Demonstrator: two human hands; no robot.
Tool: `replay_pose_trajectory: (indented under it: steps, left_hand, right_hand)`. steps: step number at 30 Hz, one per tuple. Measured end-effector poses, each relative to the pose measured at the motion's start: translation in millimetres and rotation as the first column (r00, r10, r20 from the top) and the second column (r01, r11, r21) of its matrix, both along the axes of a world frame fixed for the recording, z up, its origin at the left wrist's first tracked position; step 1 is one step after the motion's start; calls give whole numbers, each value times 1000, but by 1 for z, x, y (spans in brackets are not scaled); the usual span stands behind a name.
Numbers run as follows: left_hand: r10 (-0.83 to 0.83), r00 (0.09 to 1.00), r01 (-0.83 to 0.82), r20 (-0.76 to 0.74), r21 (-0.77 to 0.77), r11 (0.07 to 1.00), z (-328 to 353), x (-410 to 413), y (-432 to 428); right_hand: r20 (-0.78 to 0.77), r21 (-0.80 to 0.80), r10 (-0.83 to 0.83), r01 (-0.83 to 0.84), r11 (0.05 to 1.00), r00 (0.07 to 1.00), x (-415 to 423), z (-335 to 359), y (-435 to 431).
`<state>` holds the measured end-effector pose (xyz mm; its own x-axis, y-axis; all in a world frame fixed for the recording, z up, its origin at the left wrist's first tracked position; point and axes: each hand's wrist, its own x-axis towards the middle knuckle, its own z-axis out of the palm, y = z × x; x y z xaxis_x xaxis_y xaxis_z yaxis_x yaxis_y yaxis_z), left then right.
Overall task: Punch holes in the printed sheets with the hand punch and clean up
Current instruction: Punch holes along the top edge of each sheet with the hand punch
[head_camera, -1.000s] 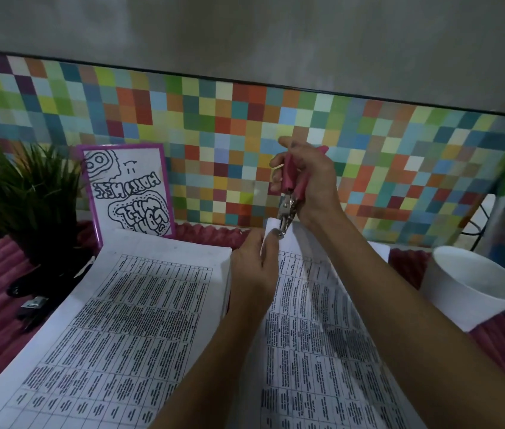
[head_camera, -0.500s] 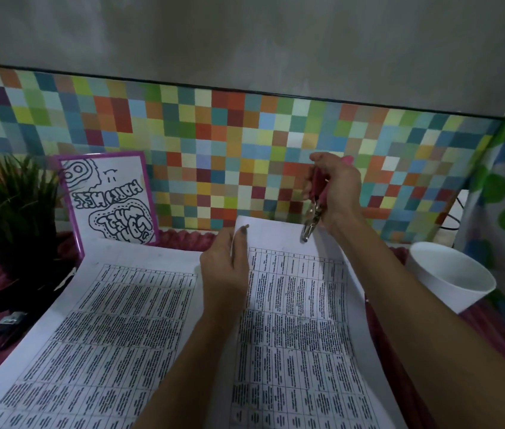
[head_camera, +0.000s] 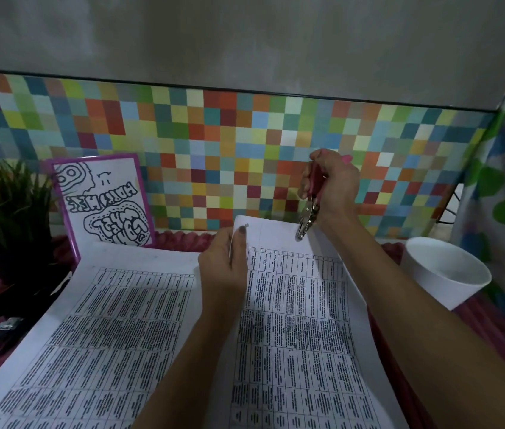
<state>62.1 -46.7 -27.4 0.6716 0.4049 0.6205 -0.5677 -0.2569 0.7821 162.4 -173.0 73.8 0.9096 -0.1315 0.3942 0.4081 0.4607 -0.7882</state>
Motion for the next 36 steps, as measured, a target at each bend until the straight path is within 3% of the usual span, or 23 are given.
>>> replay_pose_trajectory:
  steps: [5, 7, 10, 12, 15, 21, 27, 31, 36]
  left_hand:
    - [-46, 999, 45, -25, -16, 999, -1, 0, 3]
    - [-172, 979, 157, -109, -132, 979, 4, -1, 6]
    - [-464, 834, 361, -299, -342, 868, 16, -1, 16]
    - [-518, 766, 405, -380, -340, 849, 17, 1, 21]
    - [-382, 809, 310, -448, -227, 923, 10, 5, 18]
    - [-166, 939, 119, -301, -167, 979, 0, 7, 2]
    - [-15, 964, -5, -265, -73, 997, 0, 3, 2]
    - [19, 947, -55, -321, -106, 993, 0, 8, 12]
    - [-86, 939, 18, -332, -204, 979, 8, 4, 18]
  right_hand:
    - [43, 12, -50, 49, 999, 998, -3, 1, 1]
    - [36, 24, -50, 49, 999, 998, -4, 1, 1]
    - [22, 58, -4, 3, 998, 1000, -5, 0, 2]
    - [37, 45, 29, -31, 999, 999, -5, -2, 4]
    - [88, -24, 63, -61, 998, 994, -8, -4, 6]
    - [41, -109, 157, -152, 982, 987, -19, -5, 8]
    - [131, -184, 211, -185, 965, 969, -35, -10, 10]
    - [206, -174, 144, -108, 979, 968, -34, -4, -3]
    - [189, -119, 47, -24, 993, 981, -21, 3, -23]
